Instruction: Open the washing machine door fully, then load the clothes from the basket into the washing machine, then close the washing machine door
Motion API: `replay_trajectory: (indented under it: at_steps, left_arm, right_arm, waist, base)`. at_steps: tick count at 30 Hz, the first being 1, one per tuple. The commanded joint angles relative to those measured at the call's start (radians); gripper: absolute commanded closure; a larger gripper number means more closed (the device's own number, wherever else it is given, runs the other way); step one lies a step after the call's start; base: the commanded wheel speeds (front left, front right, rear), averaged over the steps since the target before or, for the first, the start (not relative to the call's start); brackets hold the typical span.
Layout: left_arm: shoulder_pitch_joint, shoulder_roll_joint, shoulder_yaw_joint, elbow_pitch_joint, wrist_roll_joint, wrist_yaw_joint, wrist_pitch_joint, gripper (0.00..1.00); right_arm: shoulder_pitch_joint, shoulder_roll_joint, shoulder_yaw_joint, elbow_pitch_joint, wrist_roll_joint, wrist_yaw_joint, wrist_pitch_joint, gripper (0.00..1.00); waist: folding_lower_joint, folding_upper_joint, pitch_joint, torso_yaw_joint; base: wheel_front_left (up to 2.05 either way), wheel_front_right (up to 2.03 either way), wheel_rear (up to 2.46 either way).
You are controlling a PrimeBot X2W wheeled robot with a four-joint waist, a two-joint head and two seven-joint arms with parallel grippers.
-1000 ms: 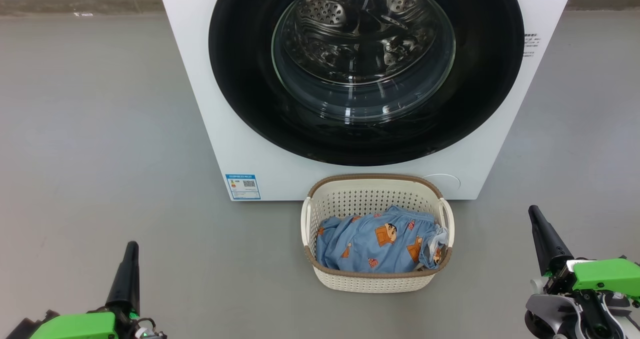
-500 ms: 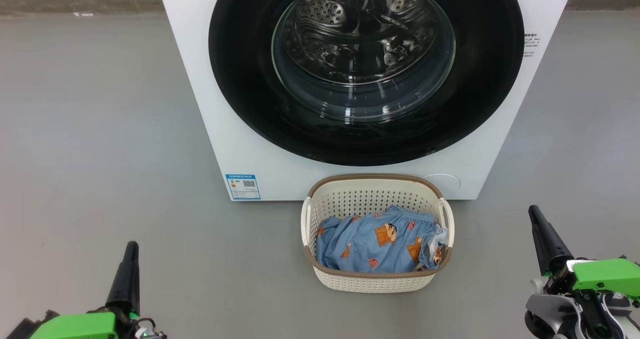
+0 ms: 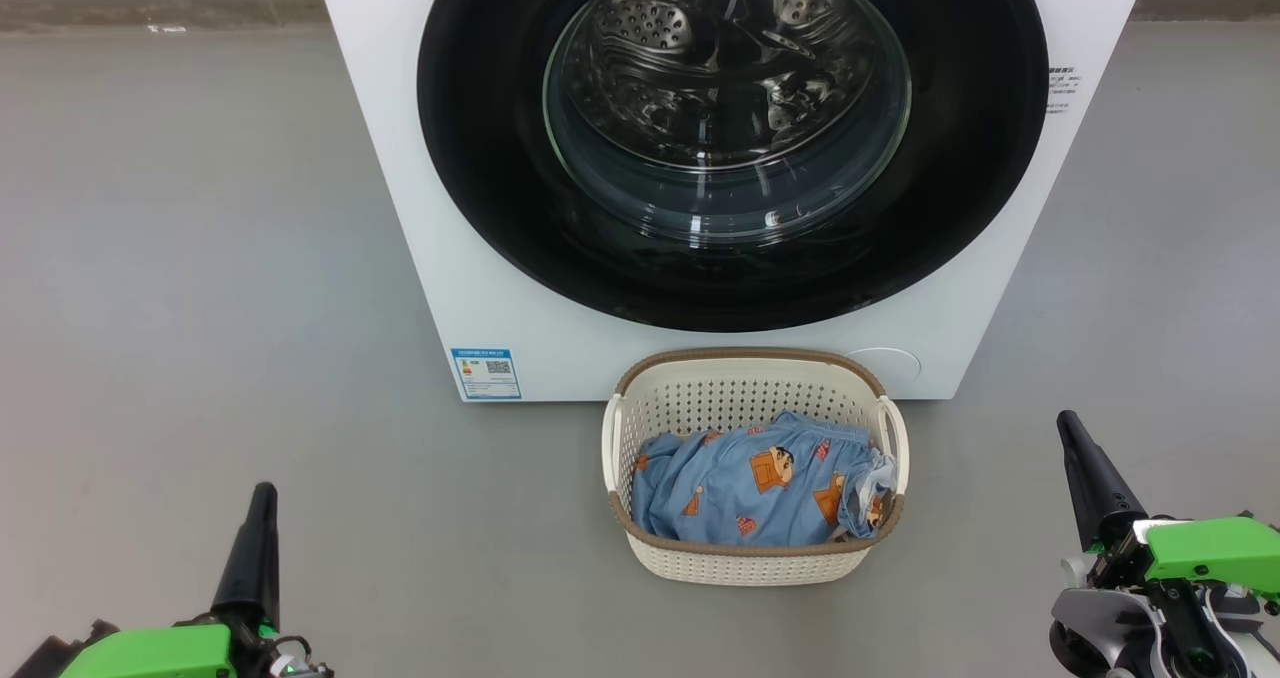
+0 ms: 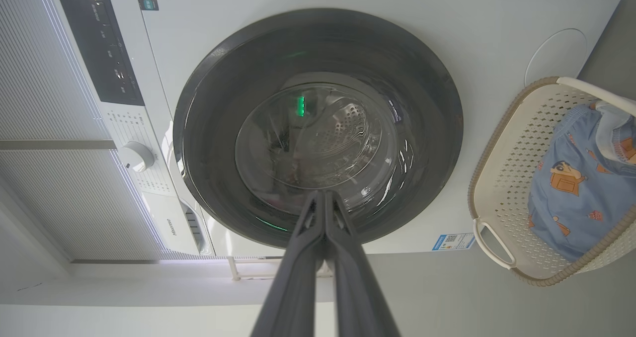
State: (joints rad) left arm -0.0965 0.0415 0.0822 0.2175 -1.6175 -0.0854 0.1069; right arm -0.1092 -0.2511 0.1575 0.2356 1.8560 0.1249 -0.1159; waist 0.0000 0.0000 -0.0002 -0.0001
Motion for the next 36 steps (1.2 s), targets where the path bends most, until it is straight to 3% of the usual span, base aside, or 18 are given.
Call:
replay_trajectory:
  at_steps: [1,36]
  left_arm:
    - [-0.011,0.009,0.033,-0.021,0.009,0.001,0.006,1.0]
    - [-0.011,0.009,0.033,-0.021,0.009,0.001,0.006,1.0]
  right_arm:
    - [-0.007,-0.02,0.017,-0.03,0.003,0.006,-0.006,1.0]
    - [-0.007,-0.02,0.017,-0.03,0.003,0.006,-0.006,1.0]
  waist:
    - [0.0,0.0,0.0,0.0]
    - [0.0,0.0,0.0,0.0]
  base:
    - [0.0,0.0,0.0]
    - [0.0,0.0,0.0]
